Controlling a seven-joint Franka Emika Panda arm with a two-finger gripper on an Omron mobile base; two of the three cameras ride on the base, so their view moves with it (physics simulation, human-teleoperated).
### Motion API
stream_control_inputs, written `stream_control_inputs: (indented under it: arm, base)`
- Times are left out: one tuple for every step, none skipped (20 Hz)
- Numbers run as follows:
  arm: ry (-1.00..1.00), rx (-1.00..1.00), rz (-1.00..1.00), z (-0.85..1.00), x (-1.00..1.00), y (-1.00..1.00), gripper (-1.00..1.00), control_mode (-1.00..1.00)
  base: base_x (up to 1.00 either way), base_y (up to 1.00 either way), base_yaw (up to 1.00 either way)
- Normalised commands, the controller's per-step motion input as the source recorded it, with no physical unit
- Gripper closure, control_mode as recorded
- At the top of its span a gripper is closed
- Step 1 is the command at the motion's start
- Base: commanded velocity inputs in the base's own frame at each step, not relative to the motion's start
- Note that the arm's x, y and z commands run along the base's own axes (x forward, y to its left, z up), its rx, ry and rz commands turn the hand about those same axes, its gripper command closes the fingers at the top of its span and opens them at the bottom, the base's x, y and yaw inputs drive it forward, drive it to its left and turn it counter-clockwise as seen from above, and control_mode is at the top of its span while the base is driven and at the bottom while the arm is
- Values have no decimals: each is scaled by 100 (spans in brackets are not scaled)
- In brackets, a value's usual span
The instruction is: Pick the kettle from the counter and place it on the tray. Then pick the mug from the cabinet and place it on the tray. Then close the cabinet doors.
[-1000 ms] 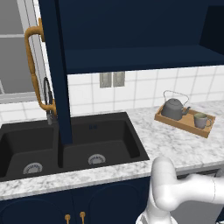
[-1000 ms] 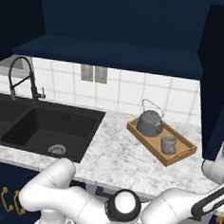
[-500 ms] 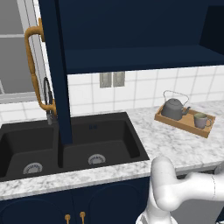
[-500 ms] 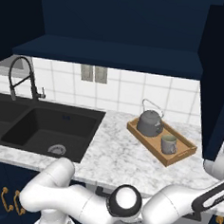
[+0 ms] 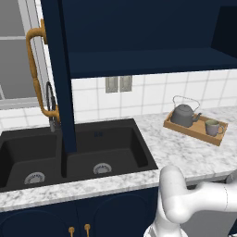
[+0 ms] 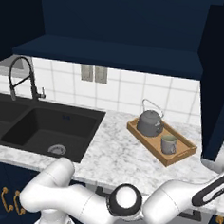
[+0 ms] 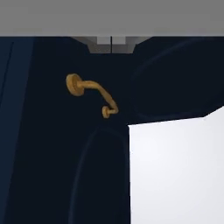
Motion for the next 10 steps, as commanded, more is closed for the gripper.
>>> stream_control_inputs:
  arm:
    - [-13, 0, 19, 29, 0, 50, 100, -100]
    - [-13, 0, 18, 25, 0, 51, 100, -100]
    - [-15, 0, 17, 32, 0, 49, 100, -100]
    - [-15, 0, 17, 33, 0, 47, 100, -100]
    - [-14, 0, 15, 34, 0, 44, 100, -100]
    - [-12, 0, 12, 33, 0, 41, 100, -100]
    - [-11, -1, 10, 31, -4, 42, 100, -100]
    - [-10, -2, 7, 31, -9, 40, 100, -100]
    - [-8, -3, 5, 33, -17, 36, 100, -100]
    - [-7, -3, 3, 34, -22, 31, 100, -100]
  base:
    - [0, 0, 0]
    - [0, 0, 0]
    - [0, 0, 0]
    - [0, 0, 0]
    - [0, 0, 0]
    - [0, 0, 0]
    - [0, 0, 0]
    - [0, 0, 0]
    - [0, 0, 0]
    - [0, 0, 0]
